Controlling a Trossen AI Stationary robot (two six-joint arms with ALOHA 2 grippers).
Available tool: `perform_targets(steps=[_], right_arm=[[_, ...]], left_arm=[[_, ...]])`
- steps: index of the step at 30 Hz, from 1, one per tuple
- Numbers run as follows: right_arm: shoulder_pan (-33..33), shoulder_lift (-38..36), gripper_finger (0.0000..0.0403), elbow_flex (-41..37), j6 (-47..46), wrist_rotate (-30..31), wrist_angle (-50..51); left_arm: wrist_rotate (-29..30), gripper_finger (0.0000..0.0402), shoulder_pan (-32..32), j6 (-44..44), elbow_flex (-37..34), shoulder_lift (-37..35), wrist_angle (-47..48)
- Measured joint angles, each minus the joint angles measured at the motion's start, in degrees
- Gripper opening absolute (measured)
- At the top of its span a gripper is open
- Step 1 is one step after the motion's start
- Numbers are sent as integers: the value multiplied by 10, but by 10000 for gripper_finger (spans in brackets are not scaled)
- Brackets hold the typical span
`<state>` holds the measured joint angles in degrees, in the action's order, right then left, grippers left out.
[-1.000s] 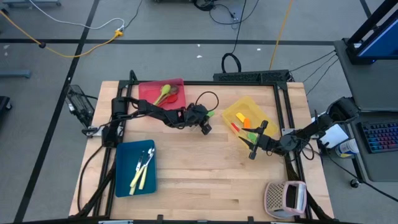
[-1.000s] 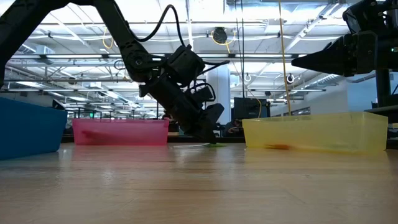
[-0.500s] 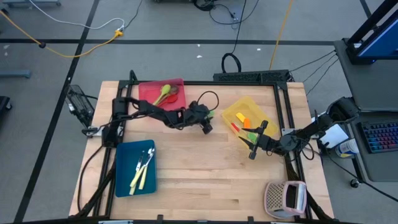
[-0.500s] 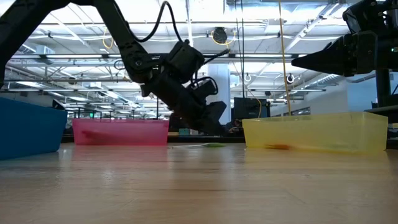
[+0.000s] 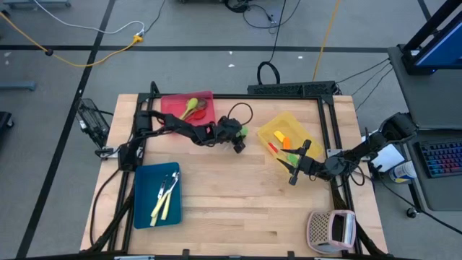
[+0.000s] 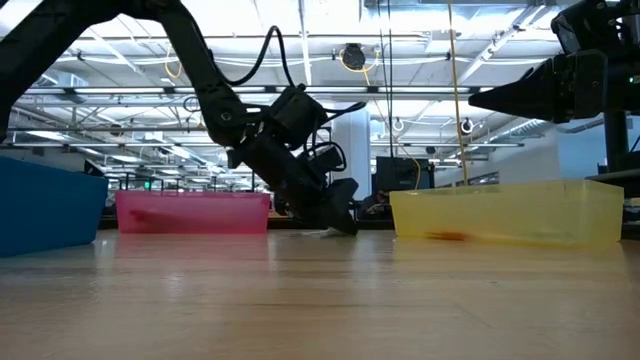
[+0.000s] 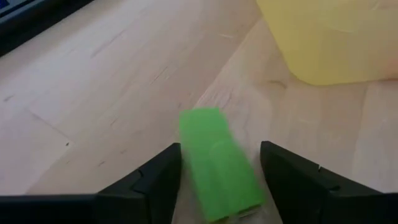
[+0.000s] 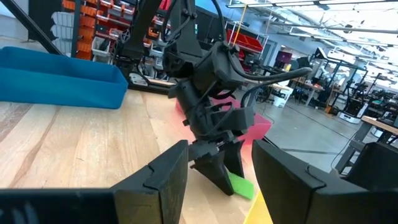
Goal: Pick & Place Kitchen Items
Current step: Put the green spatula into the yellow bin
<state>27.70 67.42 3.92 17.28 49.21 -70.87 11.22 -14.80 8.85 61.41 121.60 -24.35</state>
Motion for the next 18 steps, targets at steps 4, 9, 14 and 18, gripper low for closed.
perform_targets(steps=[4, 9, 14, 18], right_arm=[[0, 0, 171, 0, 1, 0, 0], [0, 0, 171, 0, 1, 1, 0], [0, 0, 171, 0, 1, 1, 0], [0, 0, 171, 0, 0, 1, 0]], left_arm=[[-5, 204, -4, 3, 0, 0, 1], [-21, 131, -10, 29, 0, -2, 43], [-40, 33, -11, 32, 2, -3, 39], [-41, 6, -10, 34, 1, -2, 27]])
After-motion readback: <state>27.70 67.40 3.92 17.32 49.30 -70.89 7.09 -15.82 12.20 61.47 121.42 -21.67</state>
